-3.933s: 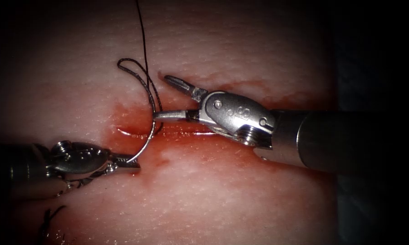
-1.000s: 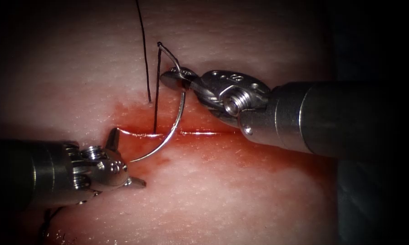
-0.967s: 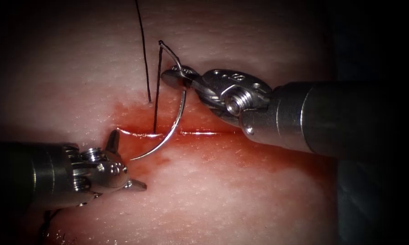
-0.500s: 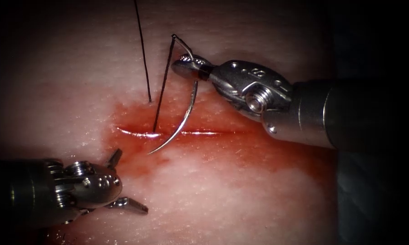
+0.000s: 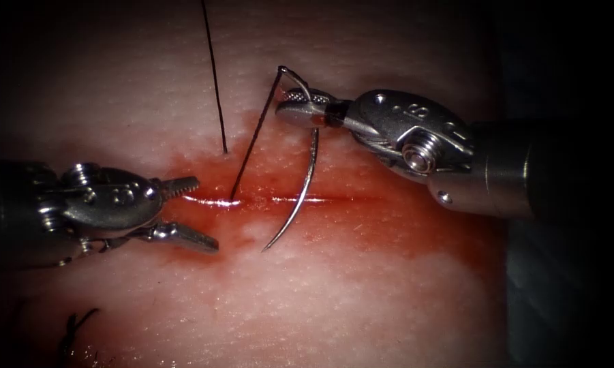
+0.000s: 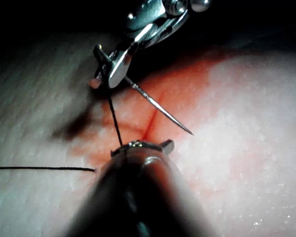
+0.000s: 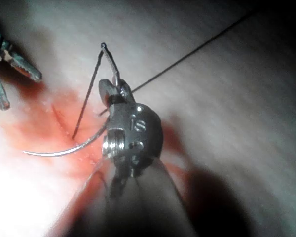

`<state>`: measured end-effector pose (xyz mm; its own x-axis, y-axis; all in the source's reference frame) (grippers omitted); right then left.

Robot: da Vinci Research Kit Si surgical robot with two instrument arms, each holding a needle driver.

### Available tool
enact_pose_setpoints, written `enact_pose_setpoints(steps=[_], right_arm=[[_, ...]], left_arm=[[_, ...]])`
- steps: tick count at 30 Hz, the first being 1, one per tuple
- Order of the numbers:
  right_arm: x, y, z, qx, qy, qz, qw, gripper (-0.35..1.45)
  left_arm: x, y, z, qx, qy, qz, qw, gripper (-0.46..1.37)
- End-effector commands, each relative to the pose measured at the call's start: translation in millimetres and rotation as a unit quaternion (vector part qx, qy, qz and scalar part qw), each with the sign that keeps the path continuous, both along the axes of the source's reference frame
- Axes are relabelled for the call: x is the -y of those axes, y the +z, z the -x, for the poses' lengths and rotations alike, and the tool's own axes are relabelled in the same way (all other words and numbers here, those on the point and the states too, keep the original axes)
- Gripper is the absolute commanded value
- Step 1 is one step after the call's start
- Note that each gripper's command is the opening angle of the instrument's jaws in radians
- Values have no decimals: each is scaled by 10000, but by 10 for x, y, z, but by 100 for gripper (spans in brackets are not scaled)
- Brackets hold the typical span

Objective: Wound Closure
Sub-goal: Open the incision with the left grasper

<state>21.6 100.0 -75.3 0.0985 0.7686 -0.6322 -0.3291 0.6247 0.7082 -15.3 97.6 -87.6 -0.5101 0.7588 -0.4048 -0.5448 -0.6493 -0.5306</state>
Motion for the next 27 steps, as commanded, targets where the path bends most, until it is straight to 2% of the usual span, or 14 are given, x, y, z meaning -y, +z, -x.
enact_pose_setpoints(steps=[1, 4, 5, 8, 9, 12, 16, 21, 27], right_arm=[[1, 0, 0, -97, 81, -92, 9999, -35], [0, 1, 1, -528, 173, -372, 9978, -35], [-2, 3, 3, -767, 252, -482, 9956, -35], [-5, 5, 7, -1130, 356, -562, 9914, -35], [-8, 7, 9, -1425, 450, -572, 9871, -35], [-12, 6, 13, -1709, 525, -642, 9818, -35], [-19, -1, 12, -1812, 631, -667, 9792, -35], [-36, -23, 9, -2003, 696, -755, 9743, -35], [-50, -42, 9, -1953, 716, -877, 9742, -35]], left_arm=[[1, 2, -1, 16, 4, 10, 10000, 29], [3, 9, -6, 21, -15, 8, 10000, 34], [5, 12, -9, 25, -5, 23, 10000, 37], [7, 15, -12, 18, -22, 25, 10000, 38], [8, 15, -13, 20, -18, 31, 10000, 40], [10, 17, -13, 6, -28, 51, 10000, 43], [14, 19, -12, 2, -32, 69, 10000, 43], [20, 23, -10, 8, -43, 107, 9999, 44], [22, 26, -10, 6, -43, 122, 9999, 44]])
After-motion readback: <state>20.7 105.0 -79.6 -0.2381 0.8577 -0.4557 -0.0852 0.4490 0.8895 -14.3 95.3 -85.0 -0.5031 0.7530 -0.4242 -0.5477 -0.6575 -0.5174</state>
